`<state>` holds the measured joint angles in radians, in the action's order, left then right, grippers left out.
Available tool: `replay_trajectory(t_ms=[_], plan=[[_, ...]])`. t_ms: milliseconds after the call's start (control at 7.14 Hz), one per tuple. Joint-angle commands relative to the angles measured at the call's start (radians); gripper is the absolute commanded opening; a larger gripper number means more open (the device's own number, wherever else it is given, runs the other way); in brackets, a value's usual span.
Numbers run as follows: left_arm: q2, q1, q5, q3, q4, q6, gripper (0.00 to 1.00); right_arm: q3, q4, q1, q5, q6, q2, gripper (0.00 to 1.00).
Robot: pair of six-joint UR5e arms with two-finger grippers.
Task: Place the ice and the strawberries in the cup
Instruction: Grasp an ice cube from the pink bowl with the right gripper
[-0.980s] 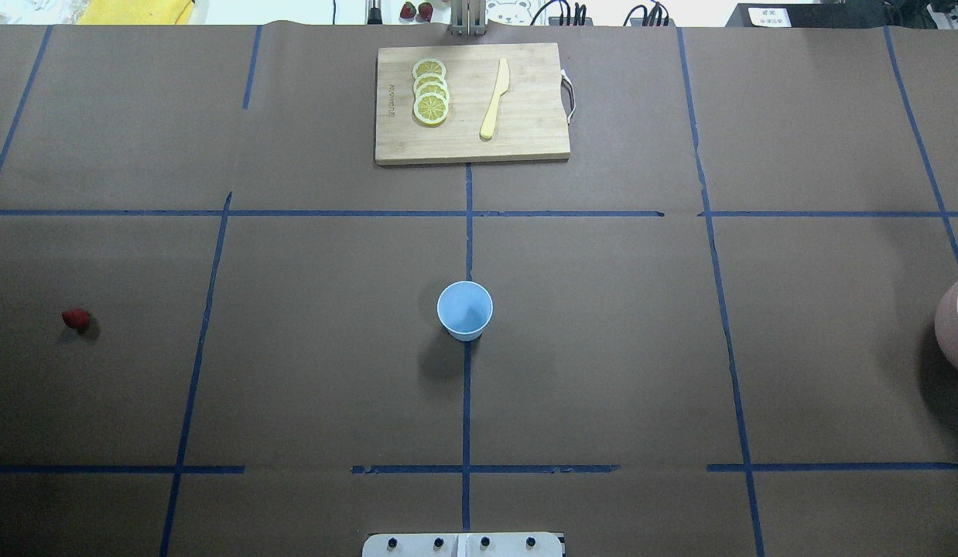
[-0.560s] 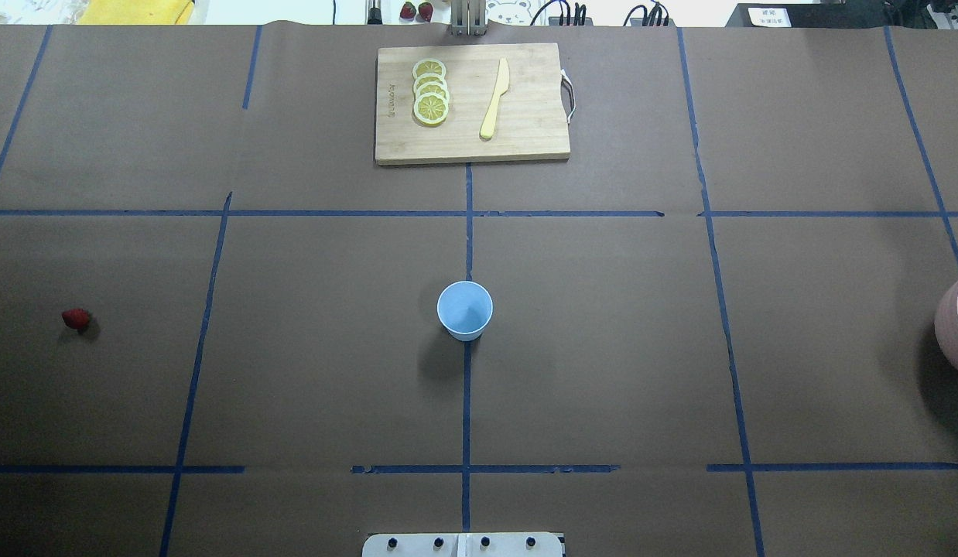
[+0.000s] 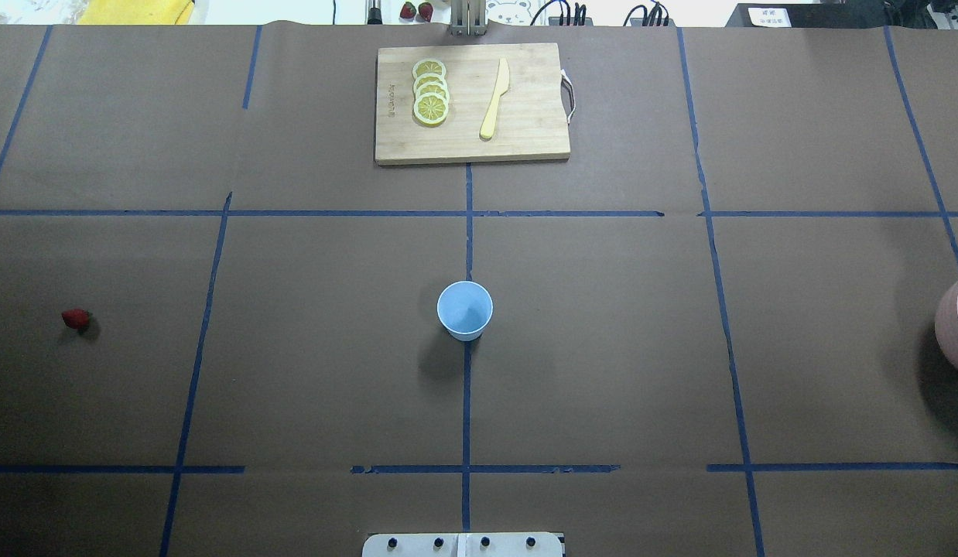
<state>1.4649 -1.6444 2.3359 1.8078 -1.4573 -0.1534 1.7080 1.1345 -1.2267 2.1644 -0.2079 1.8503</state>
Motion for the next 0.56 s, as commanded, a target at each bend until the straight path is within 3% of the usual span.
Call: replay_trajectory(t_ms=[0,420], plan=[[0.0,0.0,-0.001,0.004,0.0,0.0,1.0,0.005,-0.002,0.0,0.009,0.004,0.004,0.01],[0.0,0.0,0.0,0.004,0.0,0.0,1.0,0.079,0.014,-0.11,0.096,0.004,-0.006,0.01]])
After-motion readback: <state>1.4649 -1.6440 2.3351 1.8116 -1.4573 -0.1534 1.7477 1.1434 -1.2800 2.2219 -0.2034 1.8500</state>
